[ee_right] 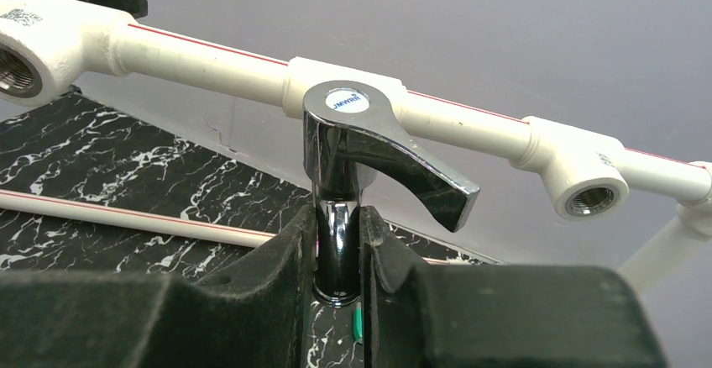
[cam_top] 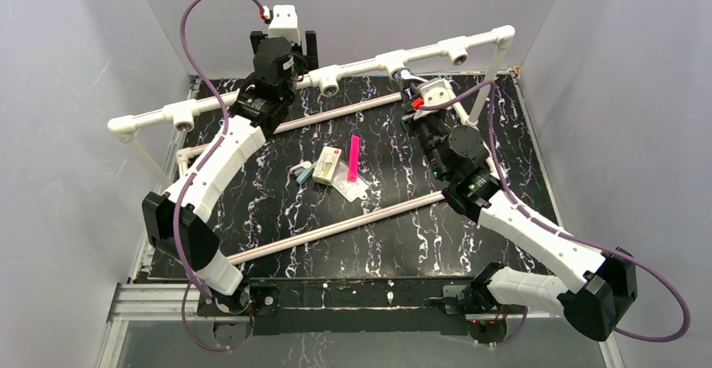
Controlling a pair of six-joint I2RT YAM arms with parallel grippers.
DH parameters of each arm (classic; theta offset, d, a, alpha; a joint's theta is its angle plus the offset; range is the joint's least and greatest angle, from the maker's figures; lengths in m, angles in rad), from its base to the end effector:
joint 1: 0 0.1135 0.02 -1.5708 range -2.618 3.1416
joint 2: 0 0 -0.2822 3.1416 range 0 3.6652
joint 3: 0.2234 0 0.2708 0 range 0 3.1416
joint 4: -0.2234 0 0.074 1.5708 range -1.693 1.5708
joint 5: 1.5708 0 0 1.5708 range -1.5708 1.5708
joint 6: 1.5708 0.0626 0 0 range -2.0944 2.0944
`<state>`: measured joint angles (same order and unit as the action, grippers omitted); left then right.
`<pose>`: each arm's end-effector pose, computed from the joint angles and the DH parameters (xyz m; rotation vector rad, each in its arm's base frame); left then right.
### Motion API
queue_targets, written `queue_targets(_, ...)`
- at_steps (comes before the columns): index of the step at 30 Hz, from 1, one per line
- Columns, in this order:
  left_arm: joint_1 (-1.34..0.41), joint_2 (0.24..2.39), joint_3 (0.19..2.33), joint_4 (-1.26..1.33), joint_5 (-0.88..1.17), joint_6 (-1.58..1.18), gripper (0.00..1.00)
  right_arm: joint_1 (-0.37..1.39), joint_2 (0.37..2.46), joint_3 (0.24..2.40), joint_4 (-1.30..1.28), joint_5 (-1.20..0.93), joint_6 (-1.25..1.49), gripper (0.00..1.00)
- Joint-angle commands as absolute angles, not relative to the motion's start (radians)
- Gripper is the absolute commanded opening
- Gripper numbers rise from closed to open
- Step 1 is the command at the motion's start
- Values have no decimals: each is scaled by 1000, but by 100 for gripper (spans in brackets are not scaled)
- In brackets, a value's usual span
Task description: Install the water faucets
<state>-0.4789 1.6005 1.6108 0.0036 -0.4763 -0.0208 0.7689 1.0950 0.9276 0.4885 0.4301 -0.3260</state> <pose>0.3873 -0.1687 0.4601 -0.0192 1.5584 -0.0235 0.2232 0.1796 0.4208 -0.3210 1.2398 0.1121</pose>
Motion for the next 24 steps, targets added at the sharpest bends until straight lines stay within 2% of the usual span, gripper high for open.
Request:
queue_targets(1,-489,1600,1560,-125,-484,-11,79,767,1095,995,539,420,-336,1)
queue_targets(24,-488,1602,1561,-127,-475,-15,79,813,1126,990,550,458,-399,1)
